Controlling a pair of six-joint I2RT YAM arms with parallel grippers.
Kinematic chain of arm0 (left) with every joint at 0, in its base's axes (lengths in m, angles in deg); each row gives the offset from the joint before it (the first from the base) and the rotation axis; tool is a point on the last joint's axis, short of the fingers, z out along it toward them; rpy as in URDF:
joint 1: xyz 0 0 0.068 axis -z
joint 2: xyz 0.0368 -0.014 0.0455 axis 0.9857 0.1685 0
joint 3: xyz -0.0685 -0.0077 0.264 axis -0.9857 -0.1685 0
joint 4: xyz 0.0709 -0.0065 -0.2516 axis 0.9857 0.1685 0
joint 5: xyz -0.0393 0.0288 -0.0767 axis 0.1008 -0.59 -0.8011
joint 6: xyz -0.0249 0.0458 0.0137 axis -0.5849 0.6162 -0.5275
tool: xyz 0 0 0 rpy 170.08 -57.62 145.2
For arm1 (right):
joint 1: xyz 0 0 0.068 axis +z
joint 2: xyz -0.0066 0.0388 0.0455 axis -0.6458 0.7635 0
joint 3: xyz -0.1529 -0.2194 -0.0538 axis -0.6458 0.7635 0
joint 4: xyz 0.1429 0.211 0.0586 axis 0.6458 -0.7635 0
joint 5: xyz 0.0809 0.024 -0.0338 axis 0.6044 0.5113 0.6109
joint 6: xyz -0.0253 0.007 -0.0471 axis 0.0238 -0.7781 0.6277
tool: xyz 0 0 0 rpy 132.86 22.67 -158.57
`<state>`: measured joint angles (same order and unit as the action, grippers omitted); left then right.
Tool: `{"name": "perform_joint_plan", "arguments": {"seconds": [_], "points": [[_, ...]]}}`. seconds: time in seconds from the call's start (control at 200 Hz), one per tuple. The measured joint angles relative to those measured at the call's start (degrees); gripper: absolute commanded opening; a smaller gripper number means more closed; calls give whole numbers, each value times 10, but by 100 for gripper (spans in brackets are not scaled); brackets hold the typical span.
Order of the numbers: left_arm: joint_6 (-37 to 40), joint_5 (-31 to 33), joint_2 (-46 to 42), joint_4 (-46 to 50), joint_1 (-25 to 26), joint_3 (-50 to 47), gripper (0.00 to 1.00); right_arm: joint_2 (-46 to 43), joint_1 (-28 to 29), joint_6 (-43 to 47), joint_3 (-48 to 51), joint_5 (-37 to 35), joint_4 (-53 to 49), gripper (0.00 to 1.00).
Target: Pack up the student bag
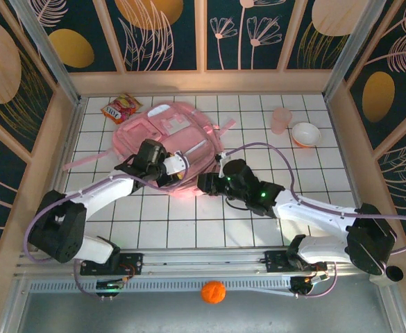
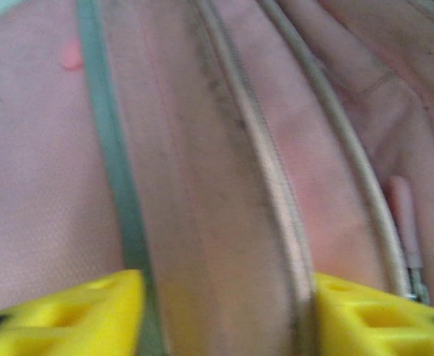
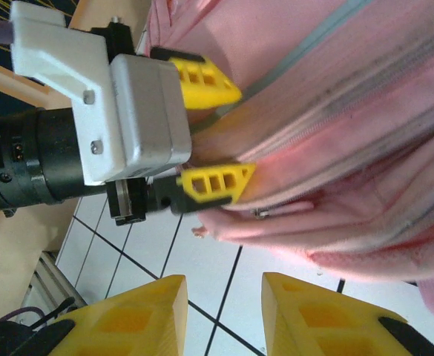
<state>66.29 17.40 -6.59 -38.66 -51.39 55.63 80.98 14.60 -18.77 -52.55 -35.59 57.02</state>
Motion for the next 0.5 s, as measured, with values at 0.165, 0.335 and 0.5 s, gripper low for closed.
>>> {"name": "perform_joint_plan", "arguments": {"seconds": [0.165, 0.335, 0.5], "points": [[-19, -9, -29, 1, -2, 8, 0, -18, -1, 0, 19, -3, 6, 33], [-43, -31, -100, 9, -15, 24, 0, -46, -9, 13, 56, -6, 36, 42], [-70, -70, -115, 30, -31, 52, 0, -58, -30, 60, 88, 4, 89, 59]]}}
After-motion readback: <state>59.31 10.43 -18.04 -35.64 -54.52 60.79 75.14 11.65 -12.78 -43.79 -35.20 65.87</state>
